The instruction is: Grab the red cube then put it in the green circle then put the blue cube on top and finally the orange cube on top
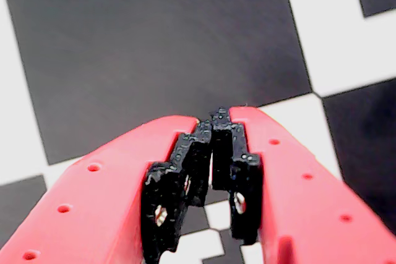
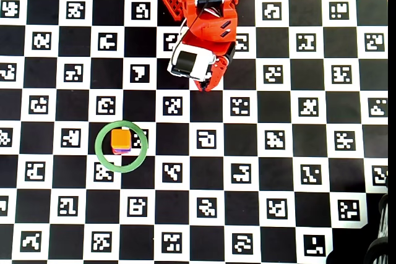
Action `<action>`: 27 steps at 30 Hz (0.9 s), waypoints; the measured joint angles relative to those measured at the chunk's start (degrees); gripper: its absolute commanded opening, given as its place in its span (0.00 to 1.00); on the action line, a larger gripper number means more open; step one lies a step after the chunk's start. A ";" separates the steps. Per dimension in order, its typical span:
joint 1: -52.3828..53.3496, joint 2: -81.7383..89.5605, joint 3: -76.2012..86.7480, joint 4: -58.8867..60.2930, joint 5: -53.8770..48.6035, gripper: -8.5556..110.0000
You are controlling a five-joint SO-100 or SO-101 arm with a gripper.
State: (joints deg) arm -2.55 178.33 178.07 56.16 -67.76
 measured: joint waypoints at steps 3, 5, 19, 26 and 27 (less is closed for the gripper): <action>0.53 2.37 0.35 1.93 -2.55 0.02; 0.62 3.96 1.14 2.99 -4.04 0.02; 0.62 11.16 1.23 16.88 -12.57 0.03; 0.97 11.25 1.23 17.84 -16.08 0.03; 0.97 11.25 1.23 17.84 -16.35 0.03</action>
State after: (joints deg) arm -1.58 189.58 179.30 74.00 -84.11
